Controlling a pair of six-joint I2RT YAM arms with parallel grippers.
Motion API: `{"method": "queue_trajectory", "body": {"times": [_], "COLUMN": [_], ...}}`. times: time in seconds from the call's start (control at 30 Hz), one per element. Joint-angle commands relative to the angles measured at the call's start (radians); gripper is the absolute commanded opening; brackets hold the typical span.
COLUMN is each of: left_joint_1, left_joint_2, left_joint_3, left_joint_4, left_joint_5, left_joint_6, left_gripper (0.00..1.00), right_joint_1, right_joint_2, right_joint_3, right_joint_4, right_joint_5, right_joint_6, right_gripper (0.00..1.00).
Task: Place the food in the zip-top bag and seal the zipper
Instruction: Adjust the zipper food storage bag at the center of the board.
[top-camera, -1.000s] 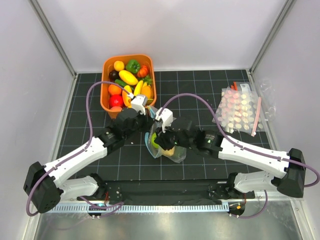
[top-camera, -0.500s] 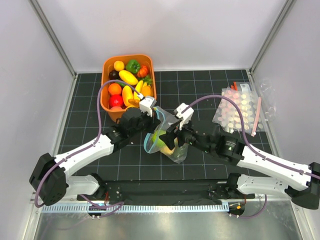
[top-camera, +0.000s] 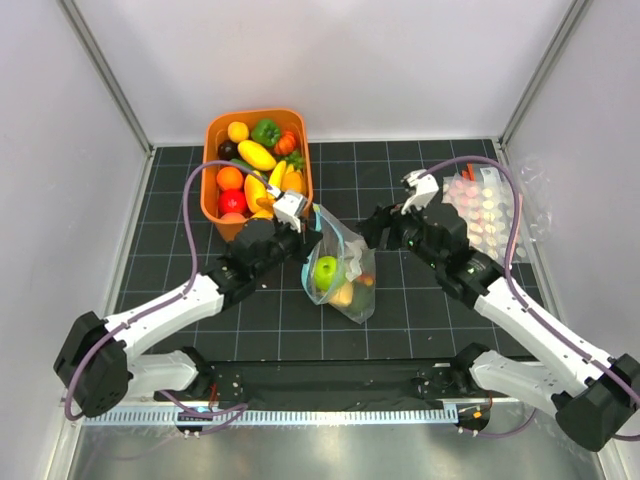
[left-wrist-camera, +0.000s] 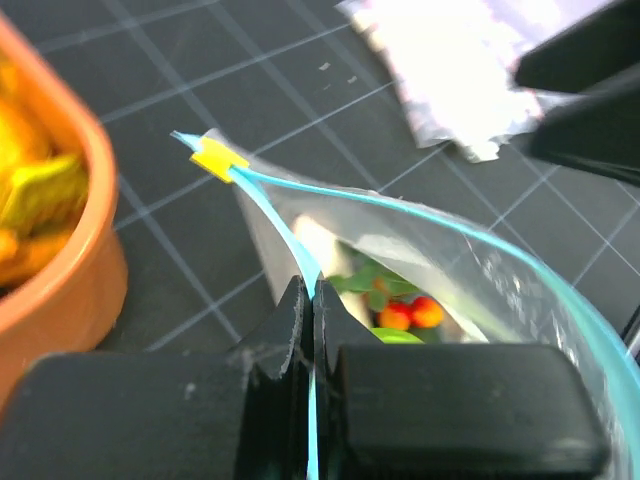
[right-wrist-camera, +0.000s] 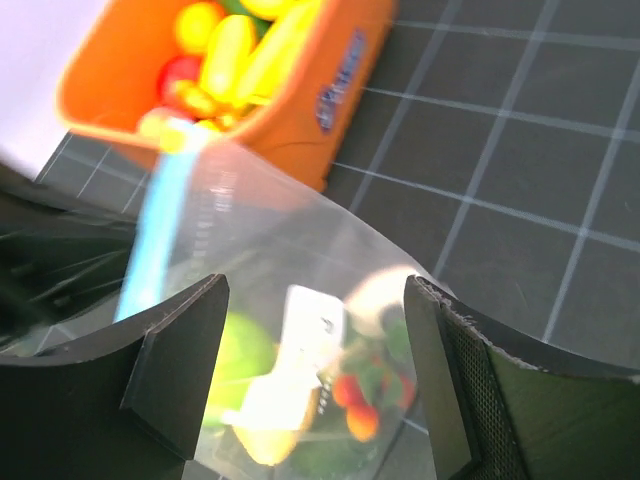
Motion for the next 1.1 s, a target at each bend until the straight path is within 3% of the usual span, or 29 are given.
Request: {"method": "queue_trajectory", "body": {"times": [0.0, 0.23, 0.43, 0.77, 1.07], "left_joint_1": [0.007, 0.008, 0.014, 0.014, 0.014], "left_joint_2": [0.019, 0.195, 0.232, 0.212, 0.226], "left_joint_3": [0.046, 0.221, 0.226, 0.231, 0.254], "left_joint_4": [0.185, 0.119, 0.127, 0.081, 0.033], "left_joint_5": [0.145, 0.386, 0.469, 0.486, 0.446], "left_joint_6": [0.077, 0.186, 0.216, 0.213, 0.131], "left_gripper": [0.00, 0.00, 0.00, 0.00, 0.00], "right_joint_1": [-0.088, -0.151, -0.168, -0.168, -0.168], "right_joint_2": [-0.040, -0.086, -0.049, 0.000, 0.051], "right_joint_3": [-0.034, -0.097, -0.121, -0.011, 0.095], "right_joint_4": [0.076, 0.116, 0.157, 0.086, -0.005], "right_joint_5": [-0.106, -0.144, -0.206, -0.171, -0.252], "right_joint_6": [0.095, 0.098, 0.101, 0.091, 0.124], "right_gripper": [0.77, 0.74, 0.72, 0.69, 0.65]}}
